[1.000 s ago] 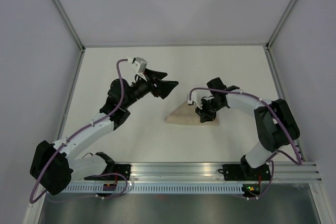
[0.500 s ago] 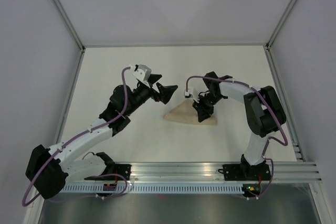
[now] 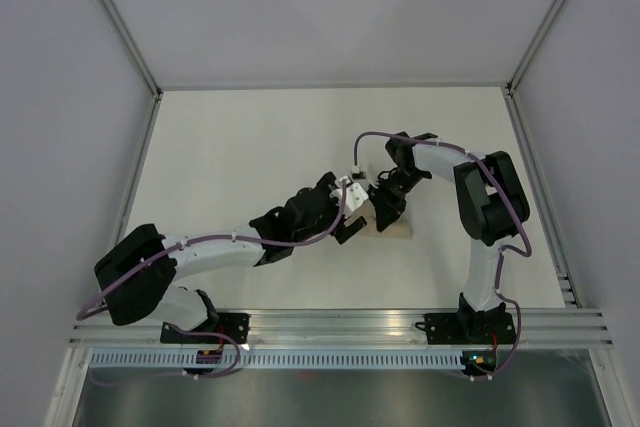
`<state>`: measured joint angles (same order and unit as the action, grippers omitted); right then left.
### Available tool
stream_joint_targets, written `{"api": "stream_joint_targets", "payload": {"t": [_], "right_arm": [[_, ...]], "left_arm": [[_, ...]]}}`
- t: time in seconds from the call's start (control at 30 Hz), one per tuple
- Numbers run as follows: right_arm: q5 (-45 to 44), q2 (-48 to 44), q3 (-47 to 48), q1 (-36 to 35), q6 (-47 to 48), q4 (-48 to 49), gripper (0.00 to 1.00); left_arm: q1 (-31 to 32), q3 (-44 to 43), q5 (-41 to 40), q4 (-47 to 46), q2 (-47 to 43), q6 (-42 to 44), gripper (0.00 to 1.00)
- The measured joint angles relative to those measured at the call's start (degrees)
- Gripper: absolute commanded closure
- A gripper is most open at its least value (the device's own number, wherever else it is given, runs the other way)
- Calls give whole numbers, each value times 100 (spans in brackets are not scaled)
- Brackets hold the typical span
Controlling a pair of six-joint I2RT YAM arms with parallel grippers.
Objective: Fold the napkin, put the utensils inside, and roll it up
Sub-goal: Roll the napkin with the utensil
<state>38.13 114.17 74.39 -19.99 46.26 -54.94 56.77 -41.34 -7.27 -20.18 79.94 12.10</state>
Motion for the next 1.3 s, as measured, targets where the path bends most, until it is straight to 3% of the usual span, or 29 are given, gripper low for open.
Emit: {"api": "stream_joint_targets", "payload": {"t": [0.23, 0.57, 0.73, 0.87, 1.1, 1.2, 1.3], "right_arm": [[42, 131, 146, 31, -17, -157, 93], [116, 289, 304, 83, -61, -328, 93], [133, 330, 348, 114, -59, -376, 93], [203, 398, 409, 155, -57, -450, 92], [310, 468, 452, 219, -44, -518, 91], [321, 468, 450, 223, -39, -522, 80], [356, 444, 420, 245, -52, -505, 61]], "left_arm": [[186, 17, 332, -103, 1093, 638, 2], [219, 61, 527, -505, 1663, 1340, 1], [219, -35, 577, -573, 1969, 1550, 17], [219, -166, 577, -570, 2149, 1622, 44], [201, -433, 474, -444, 2402, 1606, 62], [197, -520, 481, -354, 2439, 1565, 71], [190, -608, 511, -216, 2444, 1486, 83]]}}
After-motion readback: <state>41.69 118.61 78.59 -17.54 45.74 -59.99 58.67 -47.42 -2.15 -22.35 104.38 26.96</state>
